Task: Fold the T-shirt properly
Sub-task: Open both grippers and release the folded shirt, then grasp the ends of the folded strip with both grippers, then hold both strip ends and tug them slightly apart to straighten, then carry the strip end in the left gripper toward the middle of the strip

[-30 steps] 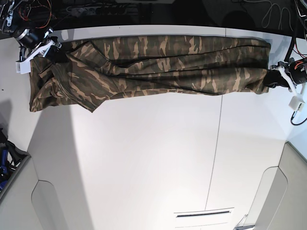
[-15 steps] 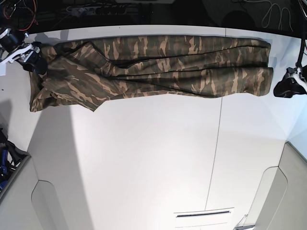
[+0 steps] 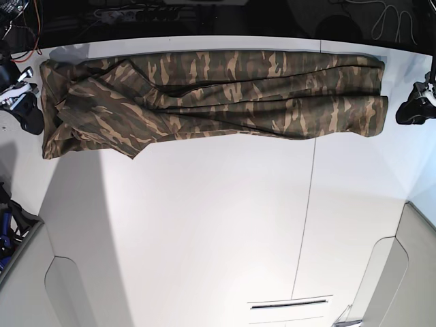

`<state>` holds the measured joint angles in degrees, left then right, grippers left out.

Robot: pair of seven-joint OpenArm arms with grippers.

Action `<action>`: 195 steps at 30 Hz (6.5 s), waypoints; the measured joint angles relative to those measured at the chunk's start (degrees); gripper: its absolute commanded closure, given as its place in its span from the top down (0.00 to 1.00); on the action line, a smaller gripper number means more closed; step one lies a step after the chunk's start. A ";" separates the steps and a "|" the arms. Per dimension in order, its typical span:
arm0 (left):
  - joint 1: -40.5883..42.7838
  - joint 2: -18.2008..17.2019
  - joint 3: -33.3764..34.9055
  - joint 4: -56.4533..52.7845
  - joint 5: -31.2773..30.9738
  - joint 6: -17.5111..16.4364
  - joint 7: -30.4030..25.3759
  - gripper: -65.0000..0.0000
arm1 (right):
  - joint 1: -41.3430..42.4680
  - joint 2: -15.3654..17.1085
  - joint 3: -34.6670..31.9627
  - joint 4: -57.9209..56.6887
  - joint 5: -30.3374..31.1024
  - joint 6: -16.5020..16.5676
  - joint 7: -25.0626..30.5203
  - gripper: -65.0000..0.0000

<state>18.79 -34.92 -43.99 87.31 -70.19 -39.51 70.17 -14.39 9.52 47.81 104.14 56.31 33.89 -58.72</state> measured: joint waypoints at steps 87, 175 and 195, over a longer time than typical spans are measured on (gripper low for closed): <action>2.32 6.58 10.58 -9.11 -2.62 -0.24 -2.03 0.53 | 1.22 0.31 -15.21 -16.94 -12.09 -0.66 8.09 0.00; -4.79 6.95 13.94 14.67 15.61 0.02 -15.91 0.00 | 1.07 0.31 -7.61 -8.50 -0.61 -0.59 -1.55 0.40; -7.13 11.30 49.27 24.98 31.93 -0.17 -20.87 0.00 | 1.07 0.28 -7.58 -8.50 -3.23 -0.61 0.85 0.40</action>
<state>11.66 -23.62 5.28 112.29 -38.26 -39.68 49.30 -13.32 9.80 40.23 95.64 53.08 33.28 -57.87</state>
